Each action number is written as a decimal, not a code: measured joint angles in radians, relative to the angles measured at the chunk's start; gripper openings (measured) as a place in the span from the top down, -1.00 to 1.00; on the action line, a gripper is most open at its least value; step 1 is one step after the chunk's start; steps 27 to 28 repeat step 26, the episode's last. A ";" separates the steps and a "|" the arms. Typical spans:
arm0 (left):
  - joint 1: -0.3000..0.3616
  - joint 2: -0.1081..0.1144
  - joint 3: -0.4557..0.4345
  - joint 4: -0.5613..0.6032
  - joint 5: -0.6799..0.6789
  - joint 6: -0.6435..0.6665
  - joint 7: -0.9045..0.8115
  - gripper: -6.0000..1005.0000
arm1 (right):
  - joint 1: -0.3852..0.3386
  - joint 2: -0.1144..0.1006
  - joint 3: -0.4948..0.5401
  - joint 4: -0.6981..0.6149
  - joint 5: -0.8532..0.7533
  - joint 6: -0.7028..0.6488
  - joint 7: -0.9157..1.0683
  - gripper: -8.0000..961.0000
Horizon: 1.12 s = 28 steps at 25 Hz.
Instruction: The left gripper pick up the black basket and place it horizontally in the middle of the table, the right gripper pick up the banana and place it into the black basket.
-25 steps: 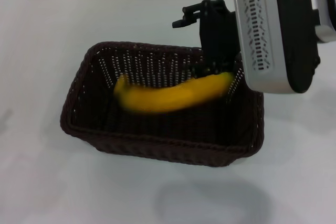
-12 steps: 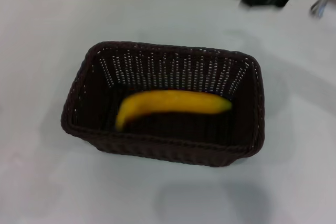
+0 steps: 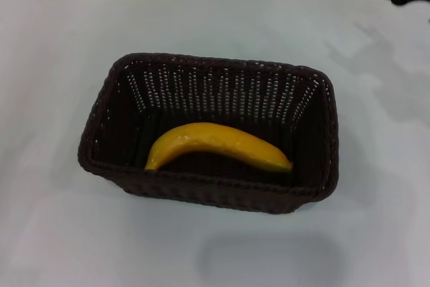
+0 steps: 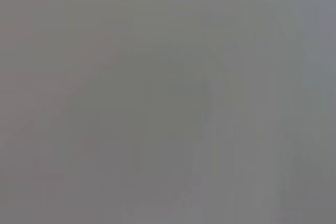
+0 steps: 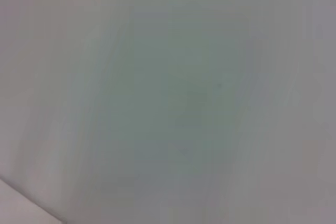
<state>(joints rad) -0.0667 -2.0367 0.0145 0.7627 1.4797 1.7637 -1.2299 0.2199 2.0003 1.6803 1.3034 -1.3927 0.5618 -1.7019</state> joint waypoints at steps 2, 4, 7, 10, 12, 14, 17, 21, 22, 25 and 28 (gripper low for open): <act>0.002 -0.001 -0.012 -0.038 -0.003 -0.009 0.045 -0.60 | 0.003 0.001 -0.006 -0.083 0.141 0.010 -0.125 -0.67; 0.002 -0.007 -0.025 -0.060 -0.003 -0.018 0.080 -0.60 | 0.008 0.004 -0.013 -0.212 0.368 0.067 -0.332 -0.67; -0.001 -0.022 -0.037 -0.079 -0.003 -0.037 0.112 -0.60 | 0.029 0.004 -0.008 -0.429 0.642 0.243 -0.588 -0.67; 0.002 -0.032 -0.040 -0.084 -0.003 -0.043 0.114 -0.60 | 0.060 0.004 0.028 -0.670 0.843 0.494 -0.770 -0.66; 0.005 -0.037 -0.040 -0.100 -0.008 -0.043 0.111 -0.60 | 0.067 0.005 0.050 -0.772 0.915 0.595 -0.823 -0.66; 0.010 -0.037 -0.040 -0.134 -0.012 -0.043 0.111 -0.60 | 0.066 0.004 0.061 -0.827 0.955 0.635 -0.841 -0.66; 0.012 -0.038 -0.040 -0.167 -0.006 -0.045 0.134 -0.60 | 0.059 0.003 0.095 -0.871 0.970 0.645 -0.866 -0.67; 0.011 -0.039 -0.033 -0.198 0.001 -0.044 0.154 -0.60 | 0.043 0.003 0.123 -0.897 0.972 0.652 -0.890 -0.67; 0.011 -0.039 -0.032 -0.205 0.002 -0.043 0.160 -0.60 | 0.036 0.003 0.129 -0.899 0.974 0.657 -0.891 -0.67; 0.011 -0.039 -0.036 -0.232 -0.001 -0.043 0.188 -0.60 | 0.018 0.003 0.140 -0.921 0.992 0.691 -0.898 -0.68; 0.011 -0.039 -0.038 -0.239 -0.004 -0.043 0.194 -0.60 | 0.015 0.003 0.141 -0.938 1.002 0.711 -0.904 -0.68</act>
